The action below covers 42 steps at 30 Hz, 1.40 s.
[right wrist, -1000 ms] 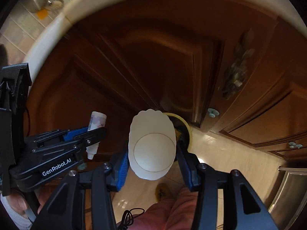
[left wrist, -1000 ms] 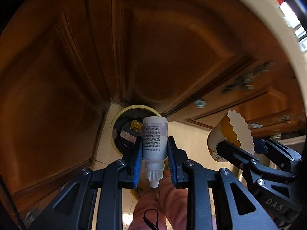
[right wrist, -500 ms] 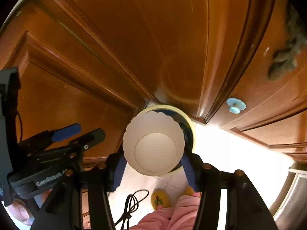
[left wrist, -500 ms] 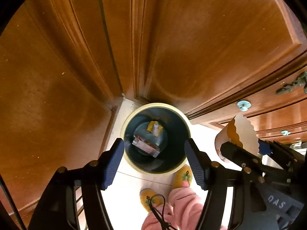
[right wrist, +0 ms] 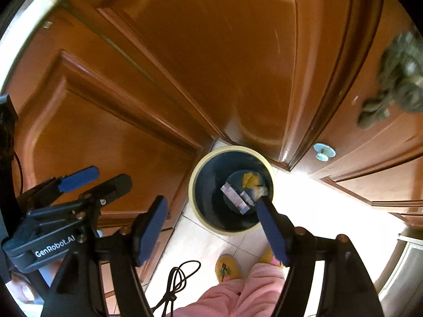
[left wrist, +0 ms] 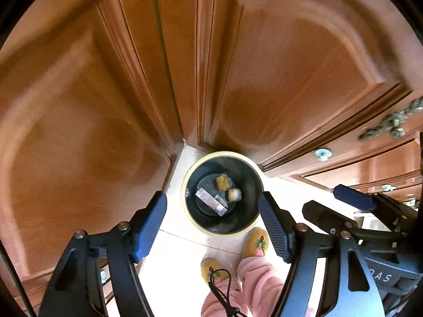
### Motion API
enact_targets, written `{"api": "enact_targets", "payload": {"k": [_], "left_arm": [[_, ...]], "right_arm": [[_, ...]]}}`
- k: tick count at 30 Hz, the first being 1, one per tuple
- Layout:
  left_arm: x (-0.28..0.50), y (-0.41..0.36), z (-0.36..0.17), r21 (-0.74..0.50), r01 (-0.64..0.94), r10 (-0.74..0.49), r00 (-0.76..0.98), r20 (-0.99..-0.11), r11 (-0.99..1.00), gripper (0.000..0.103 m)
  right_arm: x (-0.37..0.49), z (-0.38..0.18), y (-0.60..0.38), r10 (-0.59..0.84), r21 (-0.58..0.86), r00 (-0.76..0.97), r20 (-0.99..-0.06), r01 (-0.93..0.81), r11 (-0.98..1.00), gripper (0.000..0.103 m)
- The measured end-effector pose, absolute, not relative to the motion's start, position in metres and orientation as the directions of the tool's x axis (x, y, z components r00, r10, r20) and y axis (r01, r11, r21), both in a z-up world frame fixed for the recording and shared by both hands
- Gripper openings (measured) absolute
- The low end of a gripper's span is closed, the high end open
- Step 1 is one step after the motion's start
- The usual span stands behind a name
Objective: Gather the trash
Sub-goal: 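Lower cup and bottle over the floor bin and open both tools, then raise both tools back toward the counter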
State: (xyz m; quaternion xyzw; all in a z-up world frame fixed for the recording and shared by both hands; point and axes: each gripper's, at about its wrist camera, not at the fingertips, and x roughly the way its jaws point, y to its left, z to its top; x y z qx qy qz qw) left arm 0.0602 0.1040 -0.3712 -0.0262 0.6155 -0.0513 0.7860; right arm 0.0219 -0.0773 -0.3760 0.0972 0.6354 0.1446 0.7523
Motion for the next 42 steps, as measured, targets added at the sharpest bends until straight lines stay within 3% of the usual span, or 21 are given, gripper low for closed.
{"api": "enact_targets", "payload": {"k": [7,10,23,42], "left_arm": [[0.047,0.105,-0.284,-0.113,0.079,-0.132,0.293,-0.947,0.990,0.072],[0.040,0.103,-0.245,-0.115,0.107,-0.144,0.321,-0.936,0.988,0.077],[0.029,0.072,-0.102,-0.139,0.222,-0.228,0.450,-0.863,0.965,0.080],[0.035,0.023,-0.006,-0.126,0.333,-0.308,0.581,-0.753,0.934,0.083]], "right_arm": [[0.008,-0.290,-0.078,0.368,0.348,0.195,-0.909,-0.131,0.929,0.071],[0.002,-0.251,-0.082,0.369,0.341,0.234,-0.900,-0.151,0.928,0.071],[-0.033,-0.095,-0.124,0.305,0.257,0.493,-0.815,-0.165,0.952,0.071],[-0.047,-0.002,-0.166,0.185,0.176,0.695,-0.695,-0.085,0.981,0.071]]}}
